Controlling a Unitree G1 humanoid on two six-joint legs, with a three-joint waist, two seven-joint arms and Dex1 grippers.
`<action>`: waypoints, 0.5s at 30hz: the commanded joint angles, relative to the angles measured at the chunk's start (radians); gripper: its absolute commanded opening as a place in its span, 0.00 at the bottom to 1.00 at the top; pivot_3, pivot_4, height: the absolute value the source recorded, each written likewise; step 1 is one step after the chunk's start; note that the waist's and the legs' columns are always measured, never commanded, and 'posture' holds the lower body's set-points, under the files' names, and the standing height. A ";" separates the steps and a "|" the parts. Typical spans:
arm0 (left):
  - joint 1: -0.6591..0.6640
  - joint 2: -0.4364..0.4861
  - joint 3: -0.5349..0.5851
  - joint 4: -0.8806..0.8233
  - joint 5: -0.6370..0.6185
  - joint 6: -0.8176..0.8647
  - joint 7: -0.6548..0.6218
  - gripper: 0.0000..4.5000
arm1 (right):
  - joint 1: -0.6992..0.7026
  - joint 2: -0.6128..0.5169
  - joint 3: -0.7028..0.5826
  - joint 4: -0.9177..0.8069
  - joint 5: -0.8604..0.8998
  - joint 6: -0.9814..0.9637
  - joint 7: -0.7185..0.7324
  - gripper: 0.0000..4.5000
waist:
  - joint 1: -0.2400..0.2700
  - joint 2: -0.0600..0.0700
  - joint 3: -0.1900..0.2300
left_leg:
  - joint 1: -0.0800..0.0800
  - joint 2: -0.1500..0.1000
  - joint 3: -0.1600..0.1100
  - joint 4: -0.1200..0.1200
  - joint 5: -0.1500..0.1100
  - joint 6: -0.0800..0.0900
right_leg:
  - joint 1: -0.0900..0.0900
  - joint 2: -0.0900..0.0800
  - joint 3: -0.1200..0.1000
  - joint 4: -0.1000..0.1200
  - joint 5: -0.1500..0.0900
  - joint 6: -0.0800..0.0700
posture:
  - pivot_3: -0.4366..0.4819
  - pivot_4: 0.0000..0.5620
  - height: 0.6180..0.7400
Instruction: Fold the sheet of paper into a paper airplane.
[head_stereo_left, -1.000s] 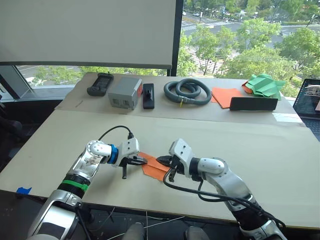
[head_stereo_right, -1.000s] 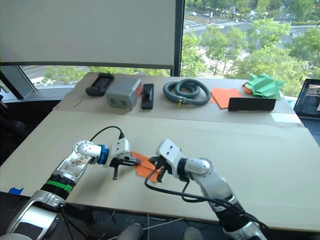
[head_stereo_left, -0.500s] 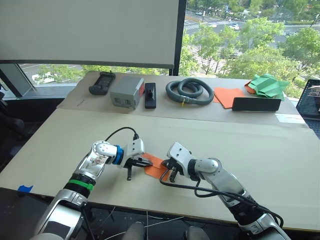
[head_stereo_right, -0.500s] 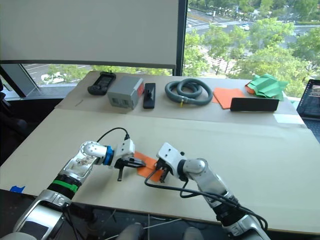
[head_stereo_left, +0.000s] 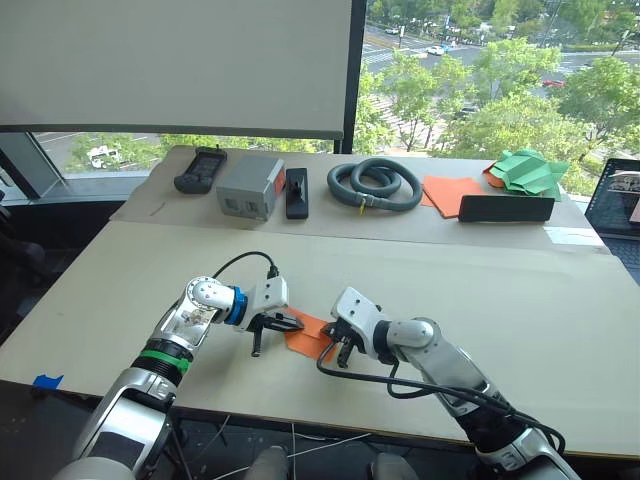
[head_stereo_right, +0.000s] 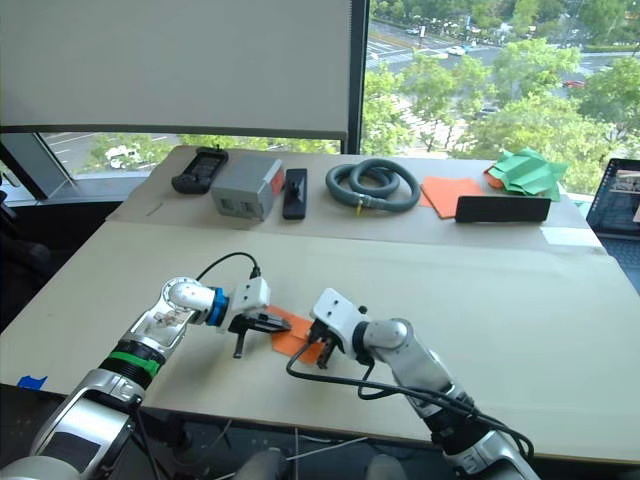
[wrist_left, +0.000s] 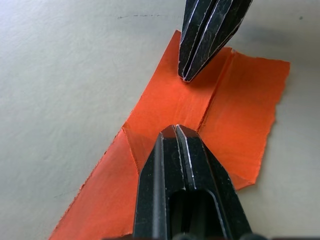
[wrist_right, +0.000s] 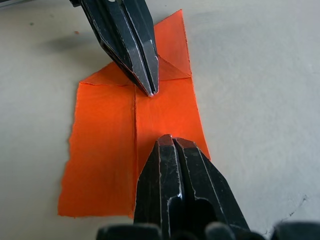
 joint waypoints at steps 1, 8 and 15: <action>0.070 0.065 -0.035 0.076 0.083 0.021 0.003 0.00 | 0.023 -0.009 0.030 0.036 -0.016 0.046 0.005 0.01 | -0.005 0.000 0.000 | 0.000 0.000 0.000 0.000 0.000 0.000 | 0.000 0.000 0.000 0.000 0.000 0.000 | 0.48 0.27 0.69; 0.120 0.126 -0.002 0.054 0.069 0.027 0.000 0.00 | 0.018 -0.010 0.035 0.045 -0.016 0.043 0.007 0.01 | -0.031 0.001 0.000 | 0.004 0.001 -0.001 -0.003 0.000 0.000 | 0.000 0.000 0.001 0.000 0.000 -0.001 | 0.48 0.27 0.69; 0.157 0.181 0.049 0.064 0.063 0.028 0.010 0.00 | 0.012 -0.012 0.039 0.053 -0.016 0.037 0.011 0.01 | -0.032 0.003 0.000 | 0.007 0.001 -0.001 -0.004 -0.001 0.000 | -0.001 -0.001 0.002 0.001 -0.001 -0.002 | 0.48 0.27 0.69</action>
